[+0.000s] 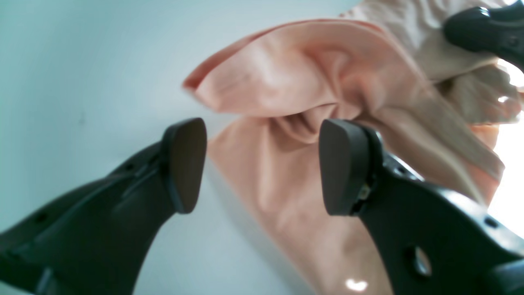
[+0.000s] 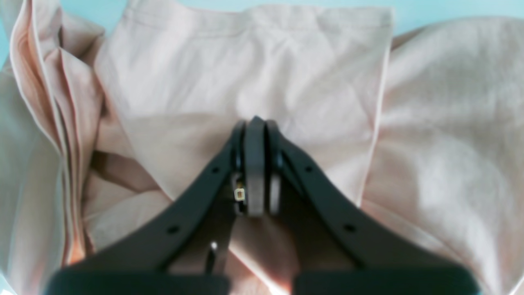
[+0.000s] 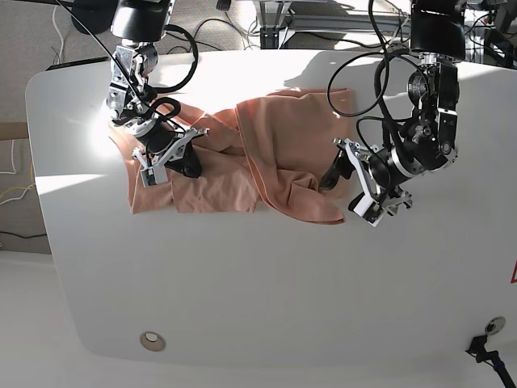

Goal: Fold the T-shirt properly
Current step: 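Regrasp the folded bundle with the left gripper near the right gripper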

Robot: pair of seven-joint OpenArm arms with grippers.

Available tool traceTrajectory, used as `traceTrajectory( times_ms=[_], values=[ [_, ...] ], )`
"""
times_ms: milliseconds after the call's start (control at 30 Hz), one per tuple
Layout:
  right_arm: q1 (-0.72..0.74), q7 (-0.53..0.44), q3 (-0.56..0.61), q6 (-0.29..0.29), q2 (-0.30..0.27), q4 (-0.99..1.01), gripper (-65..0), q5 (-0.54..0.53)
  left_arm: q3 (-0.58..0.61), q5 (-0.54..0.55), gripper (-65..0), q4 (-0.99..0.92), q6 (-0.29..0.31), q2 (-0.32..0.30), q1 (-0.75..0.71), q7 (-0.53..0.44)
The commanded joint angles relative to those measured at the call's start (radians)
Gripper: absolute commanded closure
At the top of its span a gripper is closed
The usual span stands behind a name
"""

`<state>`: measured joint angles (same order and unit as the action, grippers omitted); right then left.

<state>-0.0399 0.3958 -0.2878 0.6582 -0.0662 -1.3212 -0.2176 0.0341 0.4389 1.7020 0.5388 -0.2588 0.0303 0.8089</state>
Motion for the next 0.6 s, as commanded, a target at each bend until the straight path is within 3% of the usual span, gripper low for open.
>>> traceTrajectory(
  times_ms=[0,67,200,567],
  values=[
    [-0.002,0.044,0.002,-0.001,-0.004,-0.002,0.0,0.028,-0.006,0.01,-41.6,-0.038,-0.035,-0.004,0.041,-0.019],
    [-0.002,0.044,0.002,-0.001,-0.005,-0.002,0.0,0.028,-0.007,0.01,-41.6,-0.093,-0.062,-0.004,0.081,-0.023],
    [-0.002,0.044,0.002,-0.001,-0.005,-0.002,0.0,0.028,0.007,0.011,-41.6,-0.19,-0.059,-0.004,0.116,-0.093],
    [-0.002,0.044,0.002,-0.001,-0.005,-0.002,0.0,0.028,0.217,0.013,-41.6,-0.288,-0.059,-0.003,0.19,-0.158]
  ],
)
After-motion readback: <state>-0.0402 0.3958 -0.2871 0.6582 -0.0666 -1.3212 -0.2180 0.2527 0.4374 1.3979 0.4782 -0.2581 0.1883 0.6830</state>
